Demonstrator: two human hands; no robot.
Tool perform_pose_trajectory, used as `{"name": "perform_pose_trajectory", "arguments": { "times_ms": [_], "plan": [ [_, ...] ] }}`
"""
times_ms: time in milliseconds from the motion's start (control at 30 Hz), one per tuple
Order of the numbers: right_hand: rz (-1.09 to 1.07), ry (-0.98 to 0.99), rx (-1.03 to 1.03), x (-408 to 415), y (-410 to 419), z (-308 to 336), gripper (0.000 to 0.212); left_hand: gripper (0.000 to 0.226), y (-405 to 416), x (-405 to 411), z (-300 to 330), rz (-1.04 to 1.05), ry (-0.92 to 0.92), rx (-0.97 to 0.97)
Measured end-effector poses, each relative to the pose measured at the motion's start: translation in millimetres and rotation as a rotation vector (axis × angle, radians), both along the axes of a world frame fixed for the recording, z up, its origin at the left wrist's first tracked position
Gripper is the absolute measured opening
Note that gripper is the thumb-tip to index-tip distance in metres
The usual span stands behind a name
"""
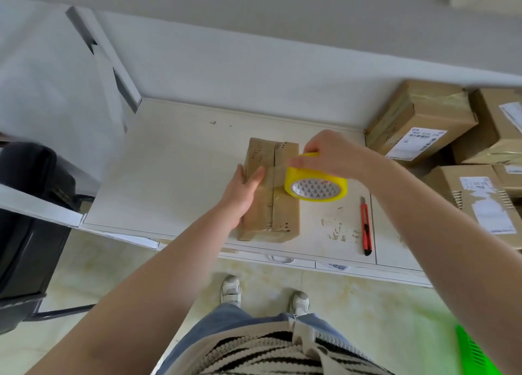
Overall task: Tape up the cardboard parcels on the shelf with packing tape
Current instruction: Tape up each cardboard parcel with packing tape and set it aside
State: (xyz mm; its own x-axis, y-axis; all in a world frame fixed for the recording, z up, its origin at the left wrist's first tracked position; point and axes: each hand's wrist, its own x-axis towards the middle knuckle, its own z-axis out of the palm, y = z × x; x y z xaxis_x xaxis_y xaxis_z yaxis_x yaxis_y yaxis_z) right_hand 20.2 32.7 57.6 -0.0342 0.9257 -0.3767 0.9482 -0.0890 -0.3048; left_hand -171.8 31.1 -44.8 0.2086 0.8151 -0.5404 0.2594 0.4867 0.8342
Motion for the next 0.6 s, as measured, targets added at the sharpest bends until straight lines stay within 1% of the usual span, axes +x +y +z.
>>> {"name": "perform_pose_trajectory", "arguments": {
  "times_ms": [67, 133, 233, 300, 400, 500, 567, 600],
  "plan": [
    [0.044, -0.023, 0.014, 10, -2, -5, 0.058, 0.088, 3, -11, -4, -0.012, 0.054, 0.005],
    [0.007, -0.058, -0.001, 19, -8, -18, 0.054, 0.082, 5, -15, -7, -0.024, 0.088, 0.008],
    [-0.084, -0.023, -0.049, 30, -16, -42, 0.052, 0.078, 7, -14, -9, -0.049, 0.095, 0.018],
    [-0.138, 0.043, -0.077, 34, -17, -58, 0.052, 0.078, 7, -14, -10, -0.053, 0.110, 0.001],
    [-0.180, 0.160, -0.114, 33, -20, -77, 0.053, 0.085, 10, -15, -9, -0.053, 0.142, -0.008],
    [-0.212, 0.239, -0.158, 31, -21, -90, 0.051, 0.095, 13, -13, -5, -0.112, 0.283, 0.035],
    [-0.208, 0.253, -0.166, 31, -21, -93, 0.048, 0.111, 12, -10, 1, -0.130, 0.353, -0.007],
    [-0.204, 0.257, -0.167, 31, -21, -93, 0.046, 0.107, 11, -7, 5, -0.129, 0.348, -0.042]
  ]
}}
